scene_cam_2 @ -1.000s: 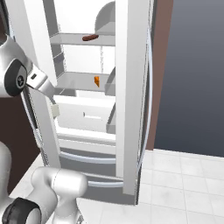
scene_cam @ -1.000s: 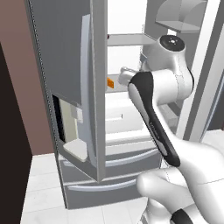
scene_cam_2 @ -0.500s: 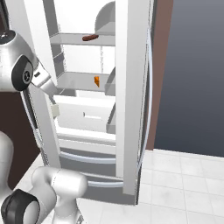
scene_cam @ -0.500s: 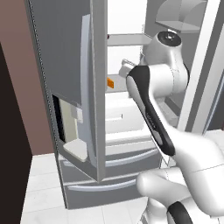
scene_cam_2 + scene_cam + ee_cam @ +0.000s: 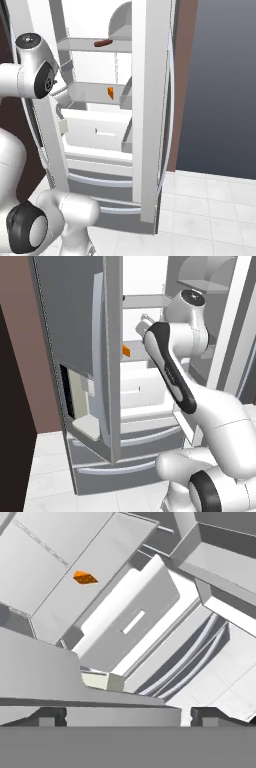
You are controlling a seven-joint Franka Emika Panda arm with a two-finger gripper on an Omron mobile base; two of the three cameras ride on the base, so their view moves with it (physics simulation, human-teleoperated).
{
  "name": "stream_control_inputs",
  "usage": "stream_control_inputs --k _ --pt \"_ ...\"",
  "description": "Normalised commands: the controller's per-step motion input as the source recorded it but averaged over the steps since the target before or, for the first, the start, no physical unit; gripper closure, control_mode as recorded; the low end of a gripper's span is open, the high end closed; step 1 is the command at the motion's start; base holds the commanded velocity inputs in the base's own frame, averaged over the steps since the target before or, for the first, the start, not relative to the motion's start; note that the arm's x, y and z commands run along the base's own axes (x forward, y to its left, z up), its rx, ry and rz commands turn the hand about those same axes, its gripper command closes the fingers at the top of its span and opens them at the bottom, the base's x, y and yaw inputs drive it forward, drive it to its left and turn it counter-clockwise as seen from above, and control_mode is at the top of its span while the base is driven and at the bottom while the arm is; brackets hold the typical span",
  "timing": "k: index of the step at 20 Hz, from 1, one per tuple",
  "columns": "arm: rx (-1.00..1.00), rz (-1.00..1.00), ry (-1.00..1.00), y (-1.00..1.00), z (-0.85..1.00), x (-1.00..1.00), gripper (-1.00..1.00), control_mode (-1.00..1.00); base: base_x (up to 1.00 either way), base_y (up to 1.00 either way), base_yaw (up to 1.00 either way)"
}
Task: Retrieve the sausage and cheese from the fridge and place them on the cutting board on the counter.
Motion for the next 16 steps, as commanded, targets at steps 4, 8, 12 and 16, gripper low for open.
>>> stream_control_inputs --k 4,8,12,16 --pt "0.15 -0.08 0.0 0.0 0.0 0.42 -1.0 -1.0 0.0 0.0 0.0" --pt "0.11 -0.09 0.0 0.0 0.0 0.34 -1.0 -1.0 0.0 0.0 0.0" --pt "0.14 -0.08 0.0 0.0 0.0 0.36 -1.0 -1.0 0.0 0.0 0.0" --pt "0.16 -0.01 0.0 0.0 0.0 0.16 -1.0 -1.0 0.0 0.0 0.0"
